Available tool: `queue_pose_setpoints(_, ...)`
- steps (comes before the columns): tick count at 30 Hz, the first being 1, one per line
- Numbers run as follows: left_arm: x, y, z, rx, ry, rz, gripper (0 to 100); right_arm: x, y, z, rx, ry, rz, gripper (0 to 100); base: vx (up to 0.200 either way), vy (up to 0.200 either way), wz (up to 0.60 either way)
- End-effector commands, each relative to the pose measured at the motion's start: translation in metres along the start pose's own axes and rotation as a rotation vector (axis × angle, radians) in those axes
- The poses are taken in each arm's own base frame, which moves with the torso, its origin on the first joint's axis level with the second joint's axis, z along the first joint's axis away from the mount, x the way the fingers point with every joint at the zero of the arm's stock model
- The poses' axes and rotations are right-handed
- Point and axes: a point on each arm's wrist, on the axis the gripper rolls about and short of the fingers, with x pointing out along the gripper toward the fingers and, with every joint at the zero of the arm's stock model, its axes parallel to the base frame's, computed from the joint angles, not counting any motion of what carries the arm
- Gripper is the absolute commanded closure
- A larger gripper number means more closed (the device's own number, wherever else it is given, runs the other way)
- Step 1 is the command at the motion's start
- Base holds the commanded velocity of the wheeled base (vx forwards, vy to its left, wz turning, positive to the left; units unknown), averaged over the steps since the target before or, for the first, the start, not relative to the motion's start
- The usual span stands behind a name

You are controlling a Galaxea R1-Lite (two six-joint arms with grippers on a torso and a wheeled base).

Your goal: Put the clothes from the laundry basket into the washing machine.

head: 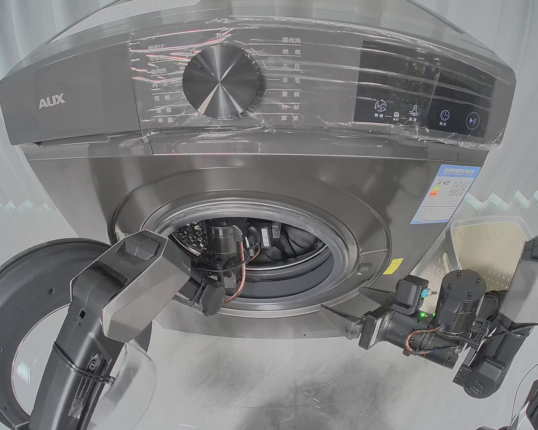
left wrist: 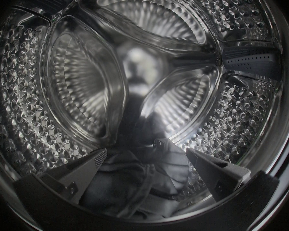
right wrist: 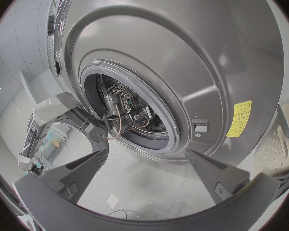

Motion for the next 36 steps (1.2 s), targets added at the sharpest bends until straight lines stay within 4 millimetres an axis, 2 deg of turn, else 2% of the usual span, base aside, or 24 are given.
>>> queue_pose_setpoints(1,-0.035,-0.023,0.021,-0.009,0.045,-0.049,0,-0.001,0.001,0.002,0.000,-0.007,0.002,0,0.000,0.000,0.00)
queue_pose_setpoints(10,-0.123,-0.055,0.022,0.027,0.186,-0.159,0,-0.001,0.001,0.001,0.000,-0.003,0.001,0,0.000,0.000,0.00)
queue_pose_setpoints(14,-0.157,-0.062,0.030,0.028,0.193,-0.204,0,-0.005,0.001,-0.001,0.000,0.007,0.000,0,0.000,0.000,0.00)
queue_pose_setpoints(16,-0.174,-0.060,0.033,0.038,0.216,-0.224,0,-0.006,0.001,0.000,0.000,0.008,-0.002,0,0.000,0.000,0.00)
queue_pose_setpoints(17,-0.174,-0.060,0.033,0.038,0.216,-0.224,0,-0.006,0.001,0.000,0.000,0.008,-0.002,0,0.000,0.000,0.00)
queue_pose_setpoints(18,-0.194,-0.060,0.035,0.049,0.247,-0.247,0,-0.008,0.001,0.000,0.000,0.006,-0.003,0,0.000,0.000,0.00)
queue_pose_setpoints(19,-0.204,-0.060,0.037,0.053,0.260,-0.259,0,-0.009,0.001,0.000,-0.001,0.007,-0.004,0,0.000,0.000,0.00)
queue_pose_setpoints(20,-0.205,-0.060,0.037,0.052,0.262,-0.260,0,-0.009,0.001,0.000,-0.001,0.007,-0.004,0,0.000,0.000,0.00)
queue_pose_setpoints(22,-0.230,-0.061,0.042,0.024,0.275,-0.289,0,-0.015,0.002,0.001,-0.001,0.007,-0.005,0,0.000,0.000,0.00)
queue_pose_setpoints(25,-0.250,-0.061,0.053,-0.020,0.247,-0.308,0,-0.021,0.000,0.003,-0.003,0.005,-0.012,0,0.000,0.000,0.00)
queue_pose_setpoints(28,-0.272,-0.051,0.064,-0.034,0.236,-0.311,0,-0.029,0.000,0.007,-0.003,-0.007,-0.018,0,0.000,0.000,0.00)
queue_pose_setpoints(29,-0.273,-0.050,0.065,-0.032,0.235,-0.308,0,-0.029,0.000,0.007,-0.003,-0.007,-0.020,0,0.000,0.000,0.00)
queue_pose_setpoints(30,-0.284,-0.041,0.070,-0.024,0.228,-0.276,0,-0.033,-0.001,0.010,-0.002,-0.019,-0.029,0,0.000,0.000,0.00)
queue_pose_setpoints(32,-0.293,-0.034,0.074,-0.025,0.220,-0.252,0,-0.039,-0.004,0.012,-0.004,-0.030,-0.051,0,0.000,0.000,0.00)
queue_pose_setpoints(36,-0.302,-0.029,0.076,-0.030,0.218,-0.247,0,-0.047,-0.007,0.013,-0.021,-0.036,-0.089,0,0.000,0.000,0.00)
